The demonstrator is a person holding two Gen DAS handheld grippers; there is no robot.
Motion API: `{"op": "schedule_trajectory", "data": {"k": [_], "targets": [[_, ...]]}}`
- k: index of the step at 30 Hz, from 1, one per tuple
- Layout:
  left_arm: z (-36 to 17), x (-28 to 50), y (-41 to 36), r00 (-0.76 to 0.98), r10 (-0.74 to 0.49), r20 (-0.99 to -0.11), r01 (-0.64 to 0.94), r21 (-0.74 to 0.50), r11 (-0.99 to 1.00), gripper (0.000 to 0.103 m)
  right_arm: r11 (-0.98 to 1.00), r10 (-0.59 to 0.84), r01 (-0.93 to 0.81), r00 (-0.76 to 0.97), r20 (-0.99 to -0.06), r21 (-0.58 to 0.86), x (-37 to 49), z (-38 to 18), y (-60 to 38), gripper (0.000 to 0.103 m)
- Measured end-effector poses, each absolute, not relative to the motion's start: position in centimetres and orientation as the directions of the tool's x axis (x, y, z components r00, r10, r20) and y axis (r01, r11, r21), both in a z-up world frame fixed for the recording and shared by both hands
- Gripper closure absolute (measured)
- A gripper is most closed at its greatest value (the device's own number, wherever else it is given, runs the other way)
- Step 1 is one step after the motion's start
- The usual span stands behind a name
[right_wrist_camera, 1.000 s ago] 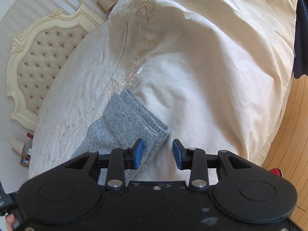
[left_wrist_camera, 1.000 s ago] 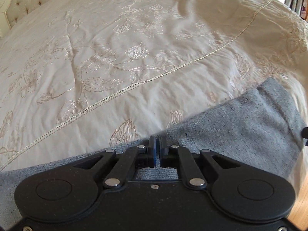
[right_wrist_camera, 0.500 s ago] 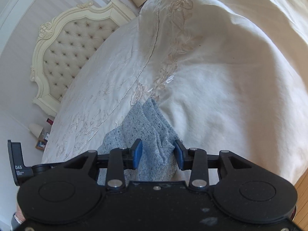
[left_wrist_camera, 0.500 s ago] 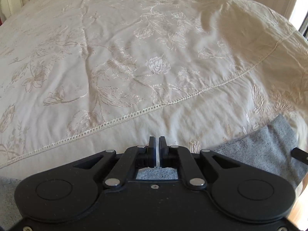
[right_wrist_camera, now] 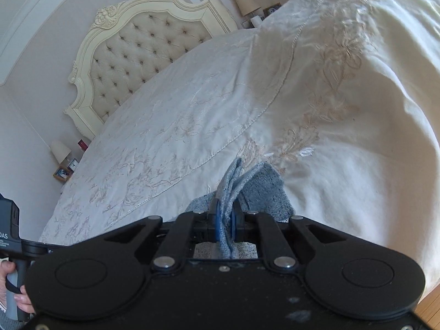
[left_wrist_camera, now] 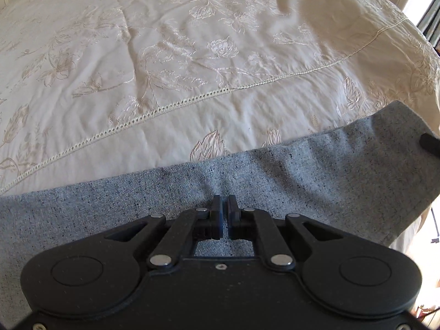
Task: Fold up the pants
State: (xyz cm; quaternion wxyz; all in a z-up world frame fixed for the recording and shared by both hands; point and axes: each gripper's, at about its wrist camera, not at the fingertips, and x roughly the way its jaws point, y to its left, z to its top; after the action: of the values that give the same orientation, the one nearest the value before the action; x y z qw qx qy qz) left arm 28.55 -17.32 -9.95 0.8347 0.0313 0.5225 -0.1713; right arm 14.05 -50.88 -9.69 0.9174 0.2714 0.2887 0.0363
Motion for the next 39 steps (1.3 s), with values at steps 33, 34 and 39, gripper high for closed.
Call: {"op": "schedule_trajectory", "data": {"k": [33,34,39], "targets": [[-7.2,25.4,6.2,0.518,-0.229,-0.824,-0.01,-0.274,0.962,0.091,0.869,0.462,-0.261,0.735,-0.497,0.42,15.2,-0.5,-20.4,0.094],[-7.1,25.3,7.1,0.527,-0.215,-0.822,-0.031,-0.271,0.962,0.091,0.865,0.474,-0.274,0.72,-0.507,0.421,15.4,-1.4,-19.1,0.094],[-6.8,24.6,9.8,0.551,-0.146,-0.822,-0.073,-0.222,0.972,0.091,0.87,0.489,-0.326,0.663,-0.568,0.369,15.6,-6.1,-12.7,0.094]]}}
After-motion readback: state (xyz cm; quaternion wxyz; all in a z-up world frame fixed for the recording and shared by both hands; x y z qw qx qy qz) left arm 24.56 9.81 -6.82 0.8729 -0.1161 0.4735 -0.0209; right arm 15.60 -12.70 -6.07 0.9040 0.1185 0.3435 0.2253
